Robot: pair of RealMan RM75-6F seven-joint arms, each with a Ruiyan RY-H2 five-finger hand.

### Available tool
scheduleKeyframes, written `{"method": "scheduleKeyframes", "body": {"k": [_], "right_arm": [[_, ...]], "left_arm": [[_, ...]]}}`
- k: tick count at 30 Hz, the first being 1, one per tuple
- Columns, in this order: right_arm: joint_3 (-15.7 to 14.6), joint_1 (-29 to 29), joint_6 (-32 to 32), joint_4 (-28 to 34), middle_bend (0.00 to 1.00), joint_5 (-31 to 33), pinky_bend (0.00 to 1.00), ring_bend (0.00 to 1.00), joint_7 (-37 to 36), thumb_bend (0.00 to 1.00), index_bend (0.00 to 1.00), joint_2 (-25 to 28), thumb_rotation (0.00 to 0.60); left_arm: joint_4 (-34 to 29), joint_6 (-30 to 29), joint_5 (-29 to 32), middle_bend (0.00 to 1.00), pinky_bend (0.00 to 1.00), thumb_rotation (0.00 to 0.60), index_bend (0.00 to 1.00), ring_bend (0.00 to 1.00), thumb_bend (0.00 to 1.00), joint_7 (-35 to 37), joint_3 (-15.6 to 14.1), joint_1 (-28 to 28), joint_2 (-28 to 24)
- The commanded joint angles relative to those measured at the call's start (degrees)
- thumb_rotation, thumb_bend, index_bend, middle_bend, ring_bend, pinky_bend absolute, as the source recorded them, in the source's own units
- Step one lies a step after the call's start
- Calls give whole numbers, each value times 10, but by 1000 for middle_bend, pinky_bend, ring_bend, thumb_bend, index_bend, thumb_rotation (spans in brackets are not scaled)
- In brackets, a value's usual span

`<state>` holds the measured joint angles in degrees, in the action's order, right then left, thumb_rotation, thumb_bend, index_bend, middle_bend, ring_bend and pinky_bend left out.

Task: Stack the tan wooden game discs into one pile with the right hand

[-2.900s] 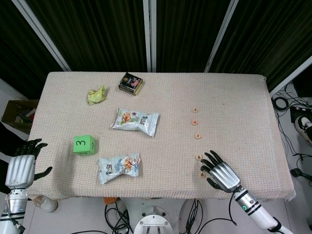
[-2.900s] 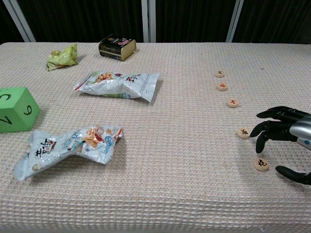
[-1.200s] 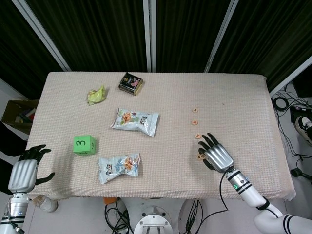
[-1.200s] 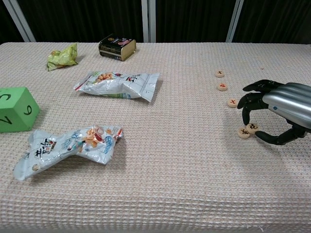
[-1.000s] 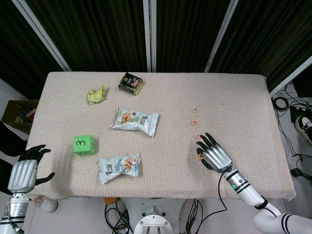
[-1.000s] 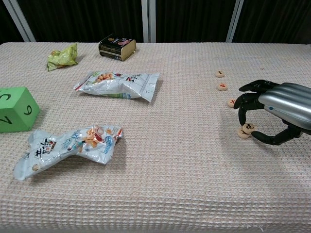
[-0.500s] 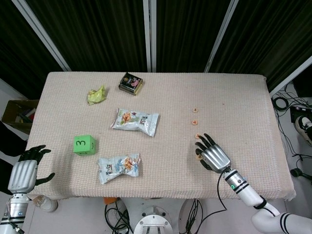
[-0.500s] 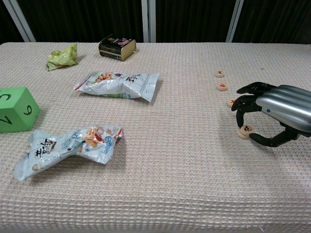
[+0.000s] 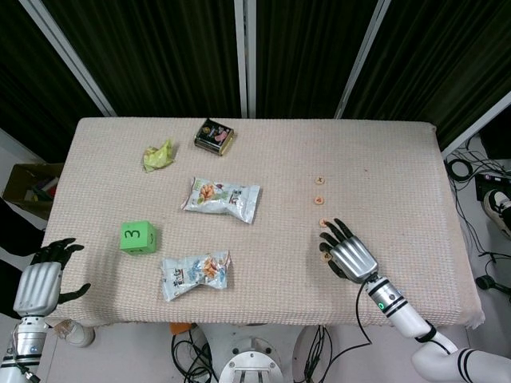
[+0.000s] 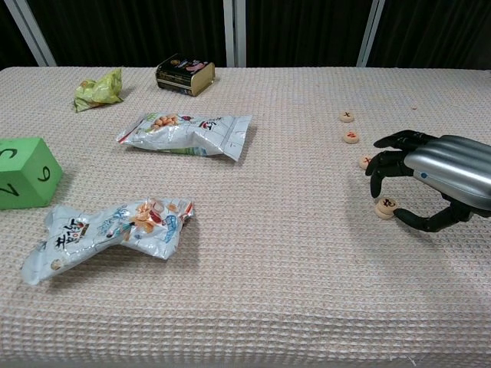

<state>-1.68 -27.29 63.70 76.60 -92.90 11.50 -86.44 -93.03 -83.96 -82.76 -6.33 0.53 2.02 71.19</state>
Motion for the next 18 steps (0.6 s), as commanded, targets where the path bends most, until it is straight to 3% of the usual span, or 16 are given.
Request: {"method": "scheduleKeyframes", "body": {"k": [1,6,11,14,18], "right_arm": [[-1,0,0,0,236,0,20,20,1,391,372,0,600],[1,6,16,7,229,0,17,19,-3,390,332,13,600],[17,11,25,40,225,24,16,12,-18,389,328,70,600],[38,2,10,46,224,52,16,12,-21,369,328,89,600],[67,-28,-39,15,219,94,15,12,-20,306,345,74,600]], "left_arm": [[0,1,0,158,183,600,277,131,126,-1,0,0,0],[0,0,1,158,183,600,277,131,127,1,0,-1,-1],[1,-1,2,158,184,600,277,131,127,4,-1,-3,-1],[1,0,2,158,184,600,277,131,126,2,-2,-3,0],[-2,1,2,158,184,600,277,132,126,-2,-1,-2,1]]}}
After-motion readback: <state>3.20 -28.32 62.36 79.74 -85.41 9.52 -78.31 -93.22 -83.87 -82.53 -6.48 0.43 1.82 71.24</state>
